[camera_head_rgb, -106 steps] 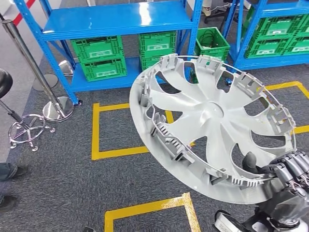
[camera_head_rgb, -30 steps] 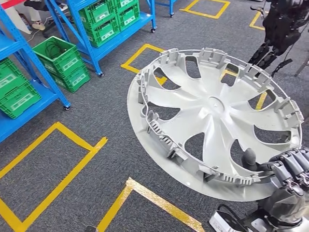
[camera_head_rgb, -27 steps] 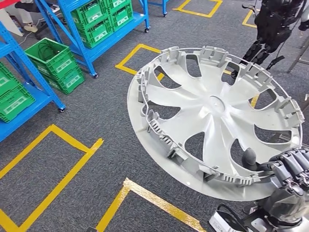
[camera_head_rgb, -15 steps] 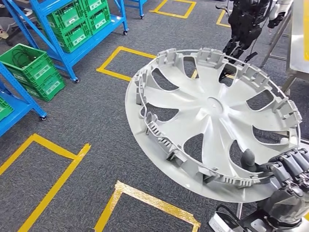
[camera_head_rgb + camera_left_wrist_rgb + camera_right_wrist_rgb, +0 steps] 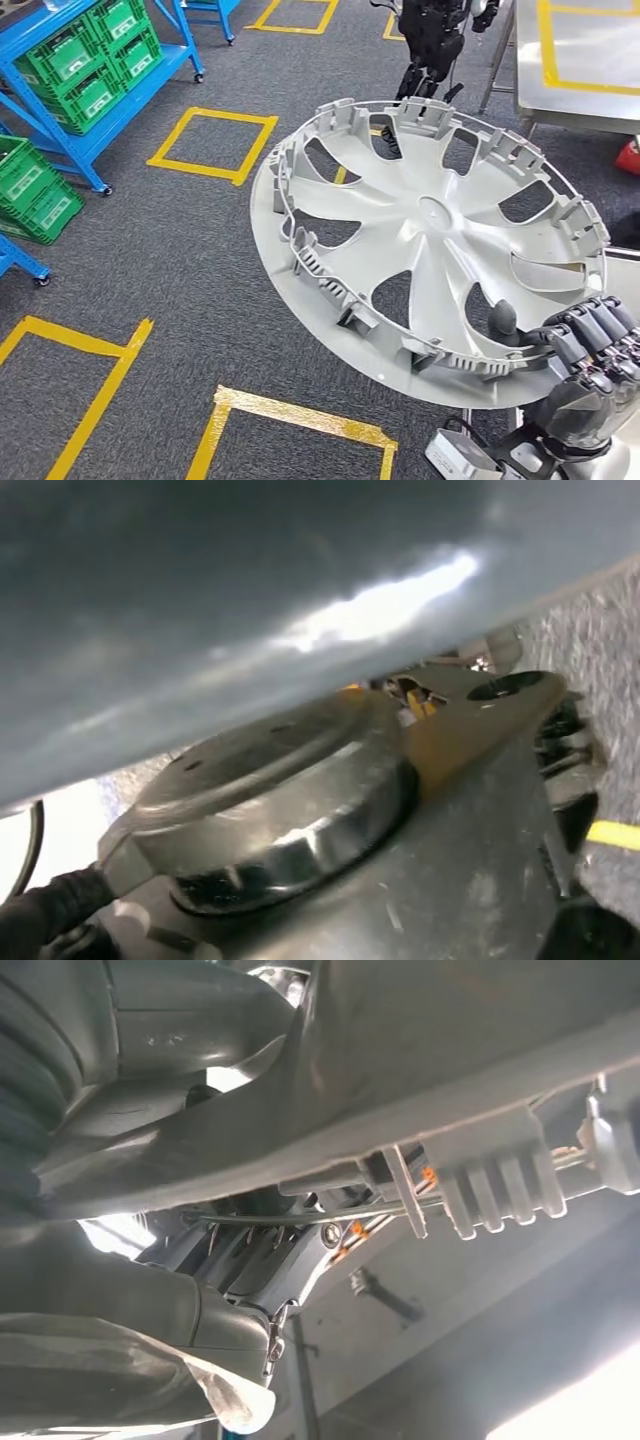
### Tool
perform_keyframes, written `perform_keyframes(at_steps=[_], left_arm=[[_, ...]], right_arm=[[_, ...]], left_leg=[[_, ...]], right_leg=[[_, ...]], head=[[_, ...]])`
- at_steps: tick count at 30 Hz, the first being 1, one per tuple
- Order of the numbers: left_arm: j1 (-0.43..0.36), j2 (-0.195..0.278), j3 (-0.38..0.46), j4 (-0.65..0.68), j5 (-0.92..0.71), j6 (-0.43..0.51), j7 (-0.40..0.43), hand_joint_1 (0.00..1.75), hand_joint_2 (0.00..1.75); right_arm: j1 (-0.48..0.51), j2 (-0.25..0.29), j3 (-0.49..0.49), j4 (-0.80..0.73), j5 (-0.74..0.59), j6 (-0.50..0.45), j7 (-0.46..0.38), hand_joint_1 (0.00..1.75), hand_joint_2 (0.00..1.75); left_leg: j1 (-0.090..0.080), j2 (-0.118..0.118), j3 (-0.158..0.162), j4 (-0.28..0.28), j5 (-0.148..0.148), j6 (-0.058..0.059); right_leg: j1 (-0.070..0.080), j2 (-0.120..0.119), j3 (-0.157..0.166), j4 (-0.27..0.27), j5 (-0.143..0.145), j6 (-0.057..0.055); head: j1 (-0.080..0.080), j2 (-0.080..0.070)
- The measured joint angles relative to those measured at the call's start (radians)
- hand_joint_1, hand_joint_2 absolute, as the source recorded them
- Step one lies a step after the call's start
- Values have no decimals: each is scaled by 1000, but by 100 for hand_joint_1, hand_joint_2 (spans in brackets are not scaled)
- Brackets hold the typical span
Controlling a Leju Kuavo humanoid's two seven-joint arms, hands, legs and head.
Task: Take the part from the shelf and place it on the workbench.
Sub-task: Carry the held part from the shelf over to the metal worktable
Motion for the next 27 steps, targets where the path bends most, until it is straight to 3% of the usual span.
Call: perform_keyframes(at_steps=[2, 3, 4, 6, 8, 10, 12, 14, 16, 17, 18, 19, 20, 22, 23, 25, 27], left_arm=[[3, 0, 0, 0, 0, 0, 1, 0, 0], [6, 0, 0, 0, 0, 0, 1, 0, 0], [7, 0, 0, 0, 0, 0, 2, 0, 0], [9, 1, 1, 0, 0, 0, 2, 0, 0], [8, 4, 2, 1, 4, 3, 2, 0, 0], [7, 3, 6, 1, 11, 11, 2, 0, 0], [3, -4, 12, 1, 15, 17, 3, 0, 0], [1, -11, 16, 1, 15, 19, 4, 0, 0], [1, -18, 18, 1, 14, 22, 5, 0, 0], [2, -20, 18, 1, 14, 25, 6, 0, 0], [4, -22, 19, 1, 13, 28, 7, 0, 0], [5, -23, 19, 1, 13, 31, 8, 0, 0], [5, -23, 19, 1, 12, 33, 8, 0, 0], [4, -24, 19, 1, 11, 34, 9, 0, 0], [4, -24, 19, 1, 10, 34, 9, 0, 0], [3, -22, 19, 1, 6, 33, 10, 0, 0], [2, -21, 19, 1, 3, 33, 11, 0, 0]], right_arm=[[-3, 0, 2, 2, -1, 0, 0, 175, 175], [-3, 0, 2, 3, -1, 0, 0, 175, 175], [-3, 0, 2, 4, -1, 0, 0, 175, 175], [-3, 0, 2, 6, -1, 0, 0, 175, 175], [-5, 0, 2, 7, -3, 0, 0, 175, 175], [-7, 0, 3, 8, -8, 0, 0, 175, 175], [-7, 0, 3, 9, -14, 0, 0, 175, 175], [-8, -1, 3, 11, -18, 0, 0, 175, 175], [-16, -1, 3, 15, -20, 0, 0, 175, 175], [-20, -2, 3, 17, -20, 0, 0, 175, 175], [-22, -2, 3, 19, -20, 0, 0, 175, 175], [-22, -2, 3, 20, -18, 0, 0, 175, 175], [-21, -2, 3, 20, -16, 0, 0, 175, 175], [-21, -2, 3, 21, -13, 0, 0, 175, 175], [-23, -2, 3, 21, -12, 0, 0, 175, 175], [-25, -2, 2, 21, -12, 0, 0, 175, 175], [-22, -2, 1, 21, -13, 0, 0, 175, 175]], left_leg=[[1, -25, -60, 137, -66, 0], [0, -28, -80, 184, -79, 3], [-1, -31, -86, 194, -70, 8], [-8, -45, -45, 102, -3, 24], [-15, -87, 12, -26, 57, 44], [-20, -110, 34, -81, 68, 60], [-20, -92, 40, -104, 72, 66], [-16, -69, 50, -137, 88, 63], [-16, -42, 54, -152, 96, 60], [-16, -29, 53, -151, 96, 61], [-16, -15, 52, -149, 96, 60], [-15, -1, 51, -147, 94, 58], [-13, 11, 50, -144, 92, 55], [-8, 32, 49, -129, 81, 43], [-9, 40, 45, -116, 72, 35], [-12, 55, 40, -94, 59, 24], [-12, 67, 40, -86, 54, 20]], right_leg=[[4, 22, -6, 0, 4, -6], [7, 34, -9, 0, 5, -8], [10, 47, -10, 0, 7, -10], [13, 71, -8, 0, 9, -11], [12, 92, -8, 0, 13, -7], [7, 111, -16, -2, 20, 3], [4, 126, -24, -6, 27, 16], [9, 97, -44, 19, 9, 23], [13, 45, -93, 116, -51, 29], [12, 31, -120, 179, -82, 33], [11, 23, -141, 228, -100, 37], [8, 17, -146, 247, -99, 43], [5, 12, -133, 231, -84, 48], [-2, -18, -63, 116, -34, 60], [-3, -35, -30, 61, -20, 60], [1, -51, 1, 12, -18, 44], [4, -32, -1, 15, -18, 23]], head=[[-1, 0], [-1, 0], [-1, 0], [-1, 0], [0, 0], [-4, 0], [-7, 0], [-5, 0], [-1, 0], [0, 0], [0, 0], [0, 0], [0, 0], [0, 0], [2, 0], [1, 0], [-2, 0]])
